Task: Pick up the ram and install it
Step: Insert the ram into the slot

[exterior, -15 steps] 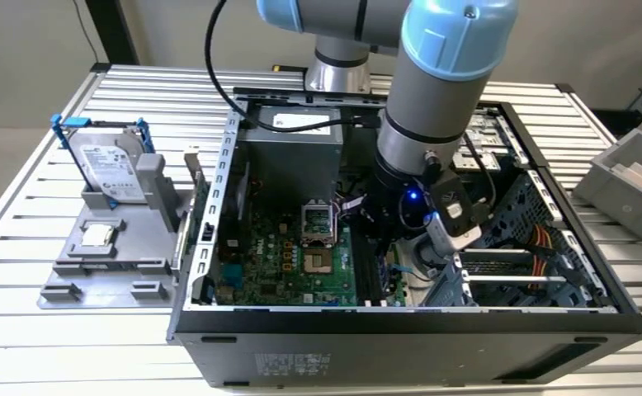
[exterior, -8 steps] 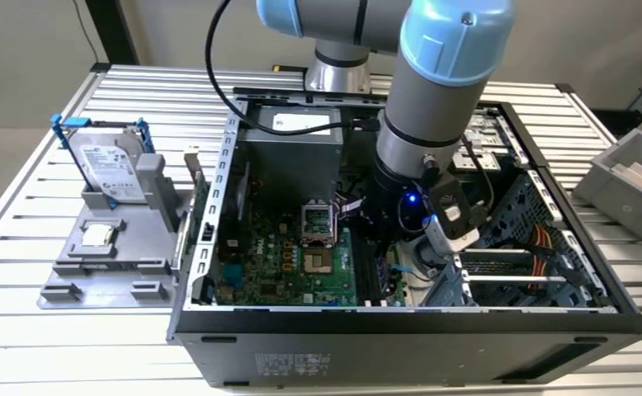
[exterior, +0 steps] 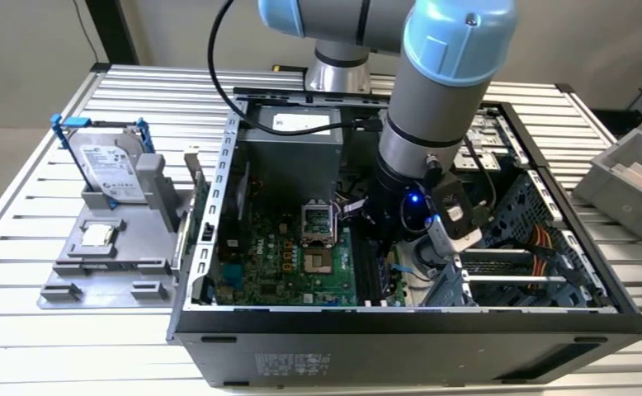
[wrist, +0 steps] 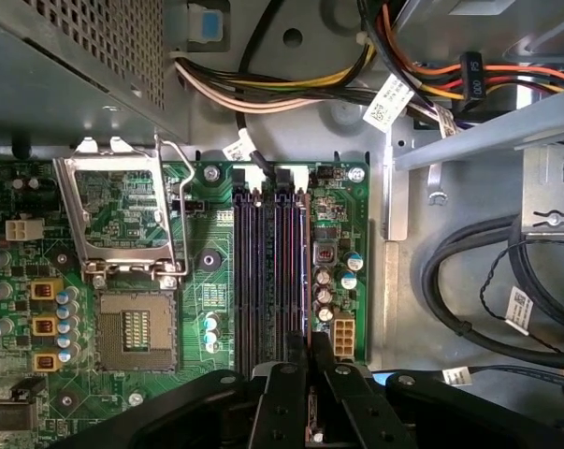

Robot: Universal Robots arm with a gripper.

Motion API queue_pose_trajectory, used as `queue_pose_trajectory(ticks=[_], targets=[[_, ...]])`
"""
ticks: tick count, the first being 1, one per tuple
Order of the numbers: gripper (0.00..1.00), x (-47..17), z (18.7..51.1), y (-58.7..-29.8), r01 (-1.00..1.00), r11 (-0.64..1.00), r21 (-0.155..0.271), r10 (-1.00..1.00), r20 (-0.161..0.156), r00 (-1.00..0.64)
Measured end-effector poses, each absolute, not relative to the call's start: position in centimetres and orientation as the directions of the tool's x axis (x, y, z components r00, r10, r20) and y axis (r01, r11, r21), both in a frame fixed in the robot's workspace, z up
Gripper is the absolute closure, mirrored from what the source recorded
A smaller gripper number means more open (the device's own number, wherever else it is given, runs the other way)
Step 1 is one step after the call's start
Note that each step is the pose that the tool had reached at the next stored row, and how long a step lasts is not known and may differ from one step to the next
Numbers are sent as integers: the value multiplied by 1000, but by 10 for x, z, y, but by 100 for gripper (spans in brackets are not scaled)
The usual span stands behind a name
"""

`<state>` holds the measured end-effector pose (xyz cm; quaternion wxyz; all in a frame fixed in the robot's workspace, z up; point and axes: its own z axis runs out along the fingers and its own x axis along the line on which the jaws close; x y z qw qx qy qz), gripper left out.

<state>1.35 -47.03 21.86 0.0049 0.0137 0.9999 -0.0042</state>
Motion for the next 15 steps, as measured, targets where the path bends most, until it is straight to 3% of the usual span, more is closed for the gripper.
queue_pose_trajectory(ticks=[15], targets=[[100,12,221,-471,27,1000,-8,27,-7,-1000]])
